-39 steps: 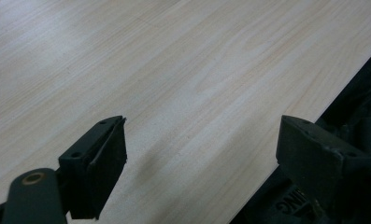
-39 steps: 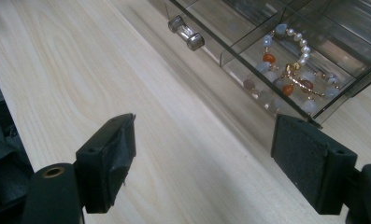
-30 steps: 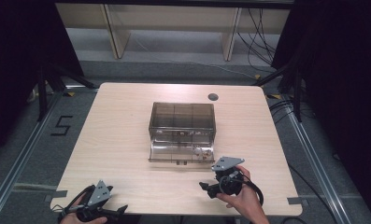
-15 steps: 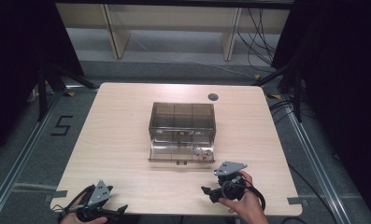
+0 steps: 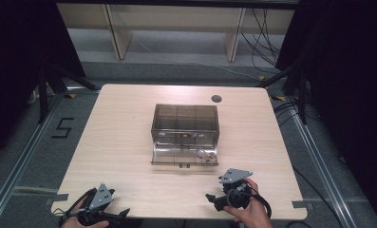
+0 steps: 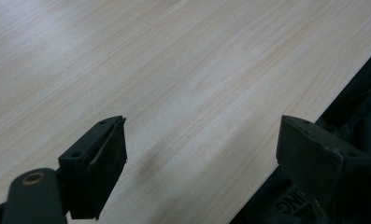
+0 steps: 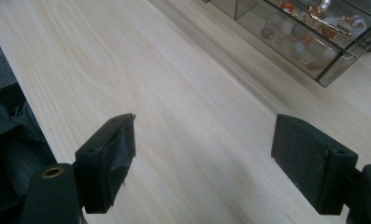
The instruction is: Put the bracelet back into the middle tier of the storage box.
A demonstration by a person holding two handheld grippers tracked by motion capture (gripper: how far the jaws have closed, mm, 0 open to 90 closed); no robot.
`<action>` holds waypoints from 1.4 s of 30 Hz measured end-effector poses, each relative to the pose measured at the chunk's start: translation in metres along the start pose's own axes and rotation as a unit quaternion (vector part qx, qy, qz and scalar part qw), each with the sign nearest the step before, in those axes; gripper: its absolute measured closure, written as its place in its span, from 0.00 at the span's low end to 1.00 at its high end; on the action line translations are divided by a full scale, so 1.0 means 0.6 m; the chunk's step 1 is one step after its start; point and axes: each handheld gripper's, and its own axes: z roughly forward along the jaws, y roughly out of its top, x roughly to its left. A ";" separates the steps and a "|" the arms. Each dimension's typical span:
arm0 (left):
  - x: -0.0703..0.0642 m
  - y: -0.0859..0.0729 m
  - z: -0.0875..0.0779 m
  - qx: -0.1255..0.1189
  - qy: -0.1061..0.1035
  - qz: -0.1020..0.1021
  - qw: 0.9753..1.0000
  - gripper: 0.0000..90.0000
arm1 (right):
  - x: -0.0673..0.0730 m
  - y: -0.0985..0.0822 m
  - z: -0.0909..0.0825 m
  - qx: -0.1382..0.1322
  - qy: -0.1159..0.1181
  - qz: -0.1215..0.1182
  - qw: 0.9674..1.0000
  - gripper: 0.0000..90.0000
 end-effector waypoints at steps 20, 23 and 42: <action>0.000 0.000 0.000 0.000 0.000 0.000 1.000 0.18 | 0.006 -0.021 -0.004 -0.005 -0.008 0.003 1.000 0.25; 0.000 0.000 0.000 0.000 0.000 0.000 1.000 0.18 | 0.010 -0.023 -0.002 -0.004 -0.011 0.014 1.000 0.24; 0.000 0.000 0.000 0.001 0.000 0.000 1.000 0.18 | 0.007 -0.024 0.000 -0.010 -0.011 0.014 1.000 0.24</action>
